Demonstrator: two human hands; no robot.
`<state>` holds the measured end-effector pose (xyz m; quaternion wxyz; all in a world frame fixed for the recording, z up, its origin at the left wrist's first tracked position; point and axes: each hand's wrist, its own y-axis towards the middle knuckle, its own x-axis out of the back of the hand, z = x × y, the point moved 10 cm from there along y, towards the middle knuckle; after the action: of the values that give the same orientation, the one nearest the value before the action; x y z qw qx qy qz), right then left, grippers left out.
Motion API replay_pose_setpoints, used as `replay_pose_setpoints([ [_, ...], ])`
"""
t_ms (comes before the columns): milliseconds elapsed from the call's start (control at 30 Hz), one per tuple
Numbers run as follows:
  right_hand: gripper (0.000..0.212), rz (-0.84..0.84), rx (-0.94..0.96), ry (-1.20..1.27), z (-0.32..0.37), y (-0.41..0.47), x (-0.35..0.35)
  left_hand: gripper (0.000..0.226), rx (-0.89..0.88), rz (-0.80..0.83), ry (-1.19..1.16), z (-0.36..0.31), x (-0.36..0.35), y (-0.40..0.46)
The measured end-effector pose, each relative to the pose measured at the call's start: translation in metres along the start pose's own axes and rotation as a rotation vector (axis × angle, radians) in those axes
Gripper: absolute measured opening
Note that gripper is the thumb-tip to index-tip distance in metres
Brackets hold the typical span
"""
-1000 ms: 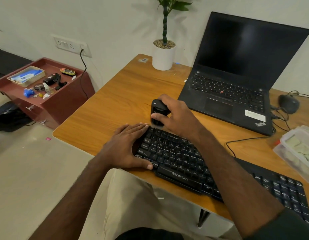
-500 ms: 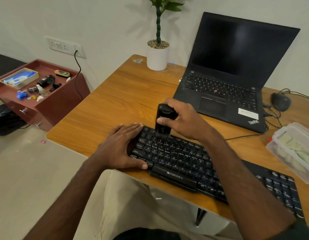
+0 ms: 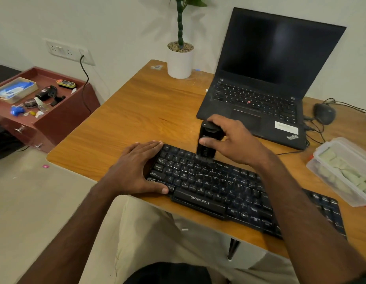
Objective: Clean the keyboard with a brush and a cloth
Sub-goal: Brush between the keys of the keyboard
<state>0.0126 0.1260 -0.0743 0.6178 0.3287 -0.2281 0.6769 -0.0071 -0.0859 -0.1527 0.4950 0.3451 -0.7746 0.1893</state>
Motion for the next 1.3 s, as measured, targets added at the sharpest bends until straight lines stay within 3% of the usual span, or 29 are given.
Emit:
replay_pose_setpoints([
  [200, 0.03, -0.121, 0.113, 0.047, 0.035, 0.015, -0.031, 0.134, -0.008, -0.009, -0.02, -0.003, 0.002, -0.001],
  [300, 0.026, -0.064, 0.123, 0.038, 0.033, 0.006, -0.024, 0.134, 0.001, -0.005, -0.021, -0.003, 0.002, -0.002],
  [467, 0.025, 0.036, -0.012, -0.023, -0.016, -0.037, 0.021, 0.133, 0.007, 0.005, -0.02, 0.0, 0.0, -0.002],
  [667, 0.026, -0.185, -0.06, 0.083, -0.022, -0.048, 0.035, 0.13, -0.112, -0.035, 0.096, -0.053, 0.005, 0.002],
  [800, 0.032, -0.198, -0.004, 0.072, -0.007, -0.034, 0.014, 0.141, -0.115, 0.083, 0.225, -0.087, -0.015, 0.014],
  [1000, 0.026, -0.027, -0.053, 0.025, -0.031, -0.058, 0.042, 0.143, -0.082, 0.092, 0.257, -0.079, -0.016, 0.019],
  [1200, 0.029, -0.195, -0.081, 0.083, -0.029, -0.058, 0.055, 0.139, -0.075, 0.066, 0.236, -0.066, -0.008, 0.026],
  [1300, 0.03, -0.157, -0.057, 0.088, -0.019, -0.045, 0.029, 0.138, -0.044, 0.051, 0.23, -0.05, -0.003, 0.027],
])
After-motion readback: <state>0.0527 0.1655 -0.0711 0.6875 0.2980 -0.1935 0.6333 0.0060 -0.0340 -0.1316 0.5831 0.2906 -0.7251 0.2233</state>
